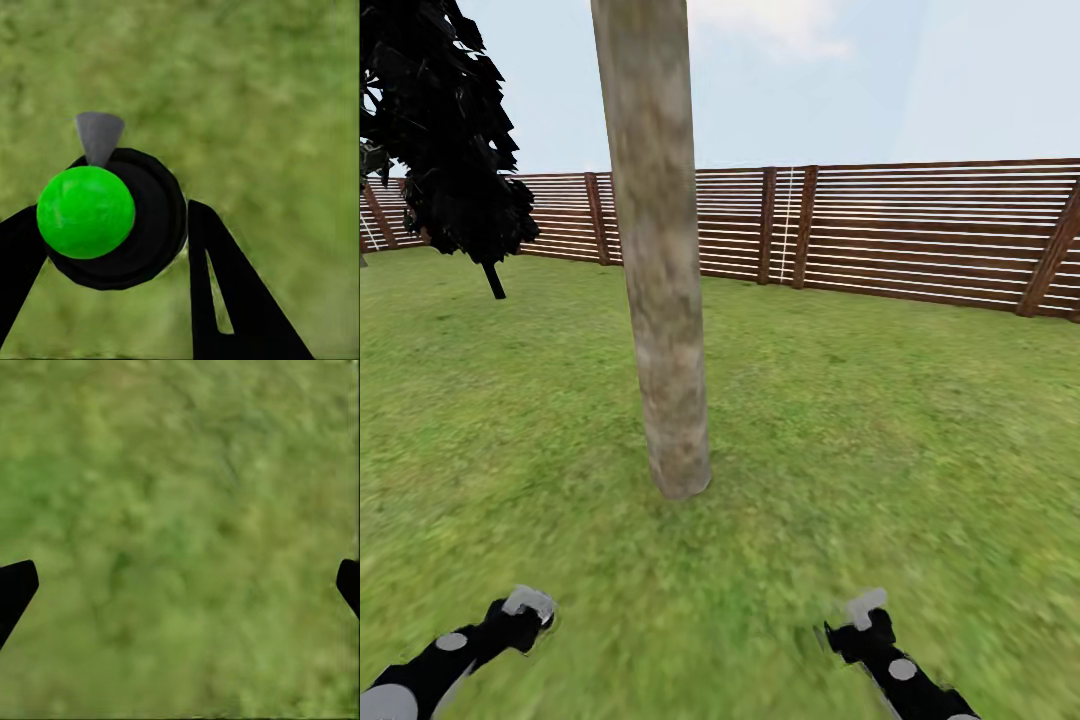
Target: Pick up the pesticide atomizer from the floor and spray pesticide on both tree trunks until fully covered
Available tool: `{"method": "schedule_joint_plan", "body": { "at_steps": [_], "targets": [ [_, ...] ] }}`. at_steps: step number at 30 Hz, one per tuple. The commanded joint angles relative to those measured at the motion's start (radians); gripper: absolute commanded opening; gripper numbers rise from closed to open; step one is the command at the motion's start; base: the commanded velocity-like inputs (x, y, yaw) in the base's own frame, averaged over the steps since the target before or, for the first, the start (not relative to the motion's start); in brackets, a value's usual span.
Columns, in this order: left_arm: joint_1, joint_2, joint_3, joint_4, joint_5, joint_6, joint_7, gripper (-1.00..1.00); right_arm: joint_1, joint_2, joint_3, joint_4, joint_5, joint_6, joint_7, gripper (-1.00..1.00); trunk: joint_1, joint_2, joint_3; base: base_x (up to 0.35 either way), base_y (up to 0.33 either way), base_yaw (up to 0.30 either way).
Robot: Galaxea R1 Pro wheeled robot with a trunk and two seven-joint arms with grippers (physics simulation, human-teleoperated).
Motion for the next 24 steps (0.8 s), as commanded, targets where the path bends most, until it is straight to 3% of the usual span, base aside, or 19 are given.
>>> {"method": "schedule_joint_plan", "body": {
  "at_steps": [1,3,5,6,9,13,19,24],
  "targets": [
    [-0.001,-0.002,0.015,0.009,0.015,0.001,0.043,-1.0,0.004,-0.001,-0.029,0.006,0.005,-0.022,-0.055,1.0,0.0,0.0,-0.001,0.0,0.0,0.0],
    [-0.001,-0.023,0.032,0.017,0.053,0.037,0.136,-1.0,0.023,-0.003,-0.078,0.012,0.003,-0.065,-0.15,1.0,0.0,0.0,-0.001,0.0,0.0,0.0],
    [-0.001,-0.07,0.041,0.021,0.093,0.107,0.247,-1.0,0.046,-0.003,-0.173,0.013,0.003,-0.098,-0.241,1.0,0.0,0.0,-0.001,0.0,0.0,0.0],
    [-0.001,-0.088,0.043,0.02,0.102,0.137,0.276,-1.0,0.053,-0.004,-0.224,0.014,0.003,-0.104,-0.266,1.0,0.0,0.0,-0.001,0.0,0.0,0.0],
    [-0.002,-0.127,0.043,0.011,0.11,0.232,0.3,-1.0,0.065,-0.004,-0.284,0.013,0.004,-0.113,-0.287,1.0,0.0,0.0,-0.001,0.0,0.0,0.0],
    [-0.004,-0.167,0.044,-0.031,0.112,0.343,0.301,-1.0,0.069,-0.001,-0.298,0.015,0.007,-0.115,-0.285,1.0,0.0,0.0,-0.001,0.0,0.0,0.0],
    [-0.004,-0.196,0.046,-0.041,0.118,0.354,0.302,-1.0,0.069,0.002,-0.301,0.017,0.005,-0.114,-0.288,1.0,0.0,0.0,-0.001,0.203,-0.018,0.0],
    [-0.005,-0.2,0.044,-0.071,0.138,0.359,0.302,-1.0,0.071,0.003,-0.301,0.017,0.005,-0.112,-0.286,1.0,0.0,0.0,-0.001,0.232,-0.187,0.0]
  ]
}}
